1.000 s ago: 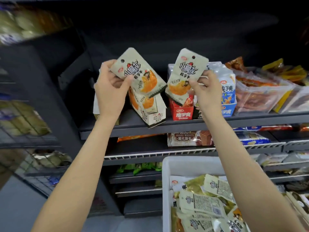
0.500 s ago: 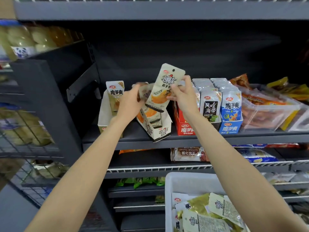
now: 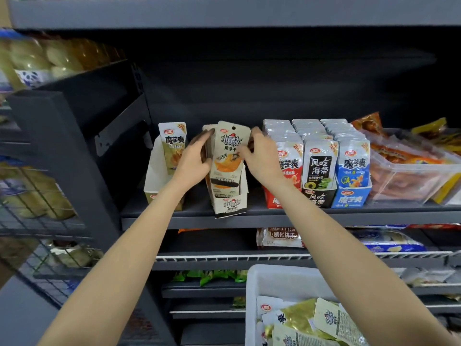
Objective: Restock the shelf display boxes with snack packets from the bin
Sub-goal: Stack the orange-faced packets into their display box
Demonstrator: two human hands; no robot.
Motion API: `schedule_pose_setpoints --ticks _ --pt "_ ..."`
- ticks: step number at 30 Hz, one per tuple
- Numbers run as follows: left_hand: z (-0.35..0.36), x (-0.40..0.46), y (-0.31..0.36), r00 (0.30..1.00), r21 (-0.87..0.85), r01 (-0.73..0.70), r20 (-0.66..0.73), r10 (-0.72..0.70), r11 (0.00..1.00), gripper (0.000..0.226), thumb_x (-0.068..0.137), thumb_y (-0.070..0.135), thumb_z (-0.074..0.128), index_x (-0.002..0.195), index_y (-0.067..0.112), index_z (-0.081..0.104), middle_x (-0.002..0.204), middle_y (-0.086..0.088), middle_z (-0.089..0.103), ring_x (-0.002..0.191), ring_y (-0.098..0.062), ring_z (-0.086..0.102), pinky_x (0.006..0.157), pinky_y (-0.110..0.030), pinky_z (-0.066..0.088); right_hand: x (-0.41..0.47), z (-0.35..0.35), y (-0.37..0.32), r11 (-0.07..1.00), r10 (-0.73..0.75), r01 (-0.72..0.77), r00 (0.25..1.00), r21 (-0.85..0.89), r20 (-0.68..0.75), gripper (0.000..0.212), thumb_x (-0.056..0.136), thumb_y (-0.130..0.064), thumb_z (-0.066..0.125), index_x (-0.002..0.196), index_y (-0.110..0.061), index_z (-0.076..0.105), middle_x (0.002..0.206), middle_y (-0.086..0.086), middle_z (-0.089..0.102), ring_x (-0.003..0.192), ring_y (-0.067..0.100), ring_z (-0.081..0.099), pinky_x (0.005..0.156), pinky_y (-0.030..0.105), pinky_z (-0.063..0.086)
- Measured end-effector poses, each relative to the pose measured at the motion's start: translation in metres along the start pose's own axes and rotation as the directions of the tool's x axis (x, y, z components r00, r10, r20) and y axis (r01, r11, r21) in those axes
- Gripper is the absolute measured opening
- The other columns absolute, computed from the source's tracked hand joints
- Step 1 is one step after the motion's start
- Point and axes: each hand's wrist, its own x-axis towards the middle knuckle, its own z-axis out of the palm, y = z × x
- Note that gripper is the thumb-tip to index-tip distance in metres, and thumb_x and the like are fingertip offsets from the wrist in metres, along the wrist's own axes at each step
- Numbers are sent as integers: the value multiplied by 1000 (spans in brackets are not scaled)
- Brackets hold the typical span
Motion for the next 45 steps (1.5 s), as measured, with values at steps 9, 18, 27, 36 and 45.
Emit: schedule_pose_setpoints --ticks 9,18,27,36,45 --pt "11 13 7 999 -190 21 30 -16 981 73 86 -14 48 147 21 28 151 -1 33 139 -11 29 111 -24 30 -3 20 0 841 -127 117 992 -529 16 44 84 -6 66 124 2 49 130 18 42 96 26 60 68 30 52" --pt "28 3 6 973 -5 79 -216 -78 997 63 88 -11 42 146 12 32 115 -21 64 94 -33 63 83 -33 50 0 33 -4 819 -136 138 990 -557 46 48 86 -9 64 129 -5 43 117 12 51 84 25 66 59 28 49" --pt "38 -2 7 966 83 34 -257 -12 996 54 92 1 47 144 11 35 135 -11 53 120 -25 53 104 -27 38 -24 5 -1 885 -249 205 967 -418 -53 35 92 -16 58 126 -9 52 124 12 53 102 25 60 69 28 50" --pt "38 -118 60 880 107 -318 -336 335 942 27 94 24 44 105 12 66 93 7 70 92 -7 59 85 -24 43 -150 -53 30 982 -168 181 969 59 -180 24 95 -24 50 113 -13 62 106 -6 64 101 6 54 93 22 38" --pt "141 -243 56 949 75 -164 286 136 984 29 90 29 51 114 19 63 99 9 66 97 -6 55 82 -22 46 -295 -92 158 933 344 -228 796 -279 499 26 89 -14 61 114 -17 62 117 0 64 109 20 57 92 29 44"
